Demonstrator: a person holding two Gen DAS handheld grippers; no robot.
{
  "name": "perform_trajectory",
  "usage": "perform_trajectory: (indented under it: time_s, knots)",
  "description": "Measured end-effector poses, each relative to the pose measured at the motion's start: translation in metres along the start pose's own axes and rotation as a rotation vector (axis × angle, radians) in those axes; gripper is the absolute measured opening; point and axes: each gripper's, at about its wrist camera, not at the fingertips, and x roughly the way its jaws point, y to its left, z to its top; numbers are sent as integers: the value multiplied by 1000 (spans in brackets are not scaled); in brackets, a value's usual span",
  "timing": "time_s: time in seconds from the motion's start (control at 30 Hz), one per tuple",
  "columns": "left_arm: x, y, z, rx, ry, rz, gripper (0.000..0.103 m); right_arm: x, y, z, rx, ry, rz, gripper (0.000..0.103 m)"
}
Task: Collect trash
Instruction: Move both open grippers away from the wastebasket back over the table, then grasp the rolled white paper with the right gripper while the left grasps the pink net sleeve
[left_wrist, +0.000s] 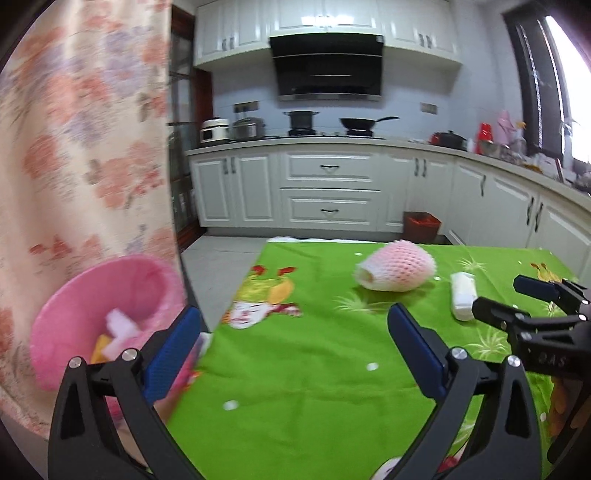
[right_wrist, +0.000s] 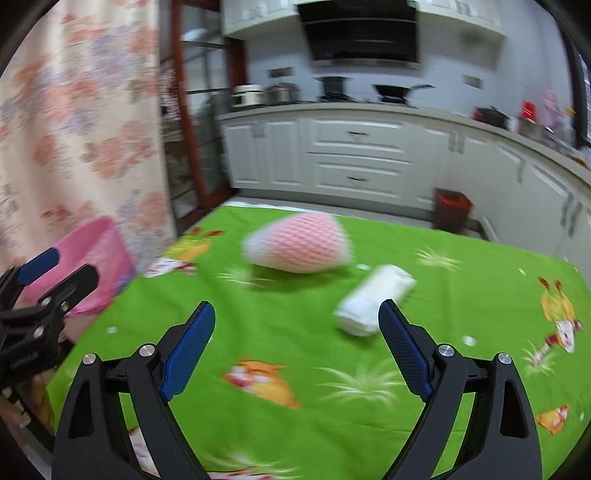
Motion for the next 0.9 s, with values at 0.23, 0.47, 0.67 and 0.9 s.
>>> perform_trajectory:
  time_s: [0.23, 0.47, 0.67, 0.9]
  knots:
    - [48, -20, 14, 25, 13, -68, 98, 45, -36, 2, 121, 65, -156, 85]
    - [100, -27, 28, 59, 25, -134, 98, 88, -43, 12, 156, 130, -228, 85]
    - [128, -25, 30, 61, 45, -160, 98, 116, -46, 16, 161, 195, -278, 77]
    - [152, -27, 31, 58, 82, -175, 98, 130, -55, 13, 175, 266, -298, 61]
